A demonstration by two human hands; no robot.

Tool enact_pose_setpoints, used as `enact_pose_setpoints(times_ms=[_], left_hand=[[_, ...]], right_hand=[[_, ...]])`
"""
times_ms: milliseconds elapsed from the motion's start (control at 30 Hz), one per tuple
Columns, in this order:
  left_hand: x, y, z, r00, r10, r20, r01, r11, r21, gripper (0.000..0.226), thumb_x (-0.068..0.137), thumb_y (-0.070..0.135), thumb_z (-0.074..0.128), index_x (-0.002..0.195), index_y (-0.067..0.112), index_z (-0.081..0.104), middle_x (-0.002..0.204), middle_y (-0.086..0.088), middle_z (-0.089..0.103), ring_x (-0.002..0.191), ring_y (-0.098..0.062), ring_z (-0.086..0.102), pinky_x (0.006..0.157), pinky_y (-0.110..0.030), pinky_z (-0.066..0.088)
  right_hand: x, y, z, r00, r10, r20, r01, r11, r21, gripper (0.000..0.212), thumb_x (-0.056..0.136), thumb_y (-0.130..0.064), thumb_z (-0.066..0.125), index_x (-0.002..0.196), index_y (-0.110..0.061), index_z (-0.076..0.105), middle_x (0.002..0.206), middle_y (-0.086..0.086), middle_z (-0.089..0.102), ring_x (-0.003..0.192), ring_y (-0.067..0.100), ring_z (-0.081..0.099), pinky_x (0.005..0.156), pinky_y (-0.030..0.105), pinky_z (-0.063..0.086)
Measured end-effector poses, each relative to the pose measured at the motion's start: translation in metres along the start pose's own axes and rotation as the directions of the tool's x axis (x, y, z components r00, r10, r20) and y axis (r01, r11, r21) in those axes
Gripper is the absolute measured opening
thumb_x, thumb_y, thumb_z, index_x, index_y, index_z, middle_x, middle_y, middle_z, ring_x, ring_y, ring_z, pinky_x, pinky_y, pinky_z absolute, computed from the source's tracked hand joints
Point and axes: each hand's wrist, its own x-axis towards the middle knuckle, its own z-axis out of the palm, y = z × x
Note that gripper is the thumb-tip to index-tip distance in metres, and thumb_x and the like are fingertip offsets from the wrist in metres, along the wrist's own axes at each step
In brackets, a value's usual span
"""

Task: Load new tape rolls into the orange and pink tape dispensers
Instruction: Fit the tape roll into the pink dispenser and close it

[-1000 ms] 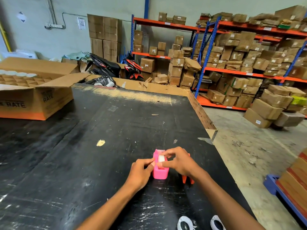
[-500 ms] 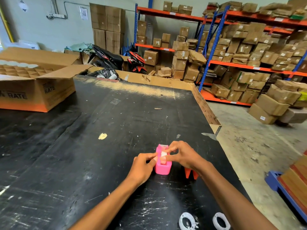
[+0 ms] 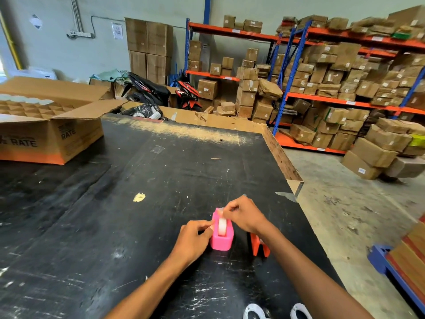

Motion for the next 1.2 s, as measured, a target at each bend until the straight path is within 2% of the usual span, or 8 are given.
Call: enact_pose_setpoints(times_ms=[100, 167, 267, 467, 733, 967, 1100, 1200], left_hand=[[0.004, 0.005, 0.001, 0.998, -0.036, -0.051, 0.036, 0.999, 0.008, 0.026, 0.088, 0.029, 0.061, 0.071, 0.015, 0.076, 0.056, 0.008, 0.062, 0.049, 0.006, 0.045, 0.058, -0.019, 0.039], [0.009, 0.008, 0.002, 0.994, -0.068, -0.089, 0.070, 0.997, 0.020, 0.031, 0.084, 0.034, 0.064, 0.063, 0.013, 0.071, 0.049, 0.007, 0.054, 0.046, -0.001, 0.041, 0.058, -0.027, 0.038], [0.013, 0.007, 0.006, 0.990, -0.075, -0.120, 0.078, 0.997, 0.023, 0.039, 0.079, 0.047, 0.066, 0.060, 0.013, 0.068, 0.052, 0.004, 0.060, 0.053, -0.011, 0.049, 0.060, -0.031, 0.043], [0.012, 0.006, 0.015, 0.989, -0.049, -0.140, 0.054, 0.998, 0.030, 0.046, 0.075, 0.054, 0.065, 0.066, 0.009, 0.059, 0.068, -0.005, 0.072, 0.073, -0.028, 0.067, 0.069, -0.044, 0.053], [0.009, 0.001, 0.012, 0.995, -0.010, -0.095, 0.010, 1.000, 0.001, 0.040, 0.078, 0.050, 0.069, 0.068, 0.012, 0.063, 0.073, -0.002, 0.075, 0.076, -0.021, 0.070, 0.073, -0.043, 0.054], [0.007, -0.003, 0.012, 0.996, -0.002, -0.091, 0.001, 1.000, -0.008, 0.035, 0.078, 0.048, 0.070, 0.070, 0.015, 0.064, 0.076, 0.003, 0.076, 0.078, -0.016, 0.071, 0.071, -0.041, 0.054], [0.007, -0.002, 0.012, 0.995, 0.006, -0.102, -0.008, 1.000, -0.010, 0.036, 0.078, 0.048, 0.070, 0.069, 0.014, 0.063, 0.074, 0.000, 0.075, 0.065, -0.007, 0.060, 0.067, -0.039, 0.052], [0.008, -0.001, 0.012, 0.995, 0.006, -0.100, -0.007, 1.000, -0.013, 0.035, 0.078, 0.047, 0.070, 0.069, 0.014, 0.064, 0.074, 0.000, 0.076, 0.068, -0.012, 0.066, 0.068, -0.041, 0.053]], right_hand=[[0.002, 0.004, 0.001, 0.999, 0.031, -0.013, -0.029, 0.995, 0.096, 0.009, 0.081, -0.010, 0.070, 0.077, -0.005, 0.076, 0.066, 0.012, 0.069, 0.065, 0.007, 0.053, 0.068, 0.025, 0.045], [0.003, 0.006, -0.001, 0.998, 0.049, -0.044, -0.042, 0.987, 0.155, 0.007, 0.079, -0.007, 0.071, 0.081, -0.005, 0.076, 0.064, 0.010, 0.065, 0.064, 0.009, 0.052, 0.067, 0.023, 0.044], [0.007, 0.006, -0.005, 0.997, 0.064, -0.032, -0.057, 0.981, 0.183, 0.007, 0.077, -0.006, 0.071, 0.074, -0.010, 0.076, 0.066, 0.005, 0.069, 0.063, 0.005, 0.056, 0.065, 0.020, 0.046], [0.020, 0.010, -0.008, 0.997, 0.075, -0.031, -0.069, 0.986, 0.155, 0.006, 0.077, -0.013, 0.074, 0.071, -0.011, 0.075, 0.084, 0.024, 0.073, 0.072, 0.016, 0.061, 0.080, 0.042, 0.055], [0.035, 0.014, -0.013, 0.998, 0.059, 0.023, -0.061, 0.994, 0.090, 0.009, 0.078, -0.020, 0.075, 0.075, -0.012, 0.077, 0.081, 0.012, 0.076, 0.086, 0.024, 0.070, 0.082, 0.037, 0.055], [0.050, 0.020, -0.014, 0.981, 0.169, 0.093, -0.178, 0.979, 0.100, 0.017, 0.081, -0.006, 0.068, 0.066, -0.013, 0.072, 0.063, 0.007, 0.067, 0.056, 0.009, 0.058, 0.062, 0.022, 0.048], [0.052, 0.016, -0.020, 0.962, 0.186, 0.202, -0.213, 0.969, 0.125, 0.025, 0.087, -0.027, 0.065, 0.084, -0.004, 0.074, 0.068, -0.001, 0.067, 0.064, 0.009, 0.059, 0.064, 0.021, 0.048], [0.049, 0.014, -0.026, 0.936, 0.172, 0.308, -0.183, 0.983, 0.007, 0.037, 0.082, -0.041, 0.067, 0.093, -0.007, 0.076, 0.080, 0.003, 0.071, 0.073, 0.008, 0.061, 0.072, 0.025, 0.050]])
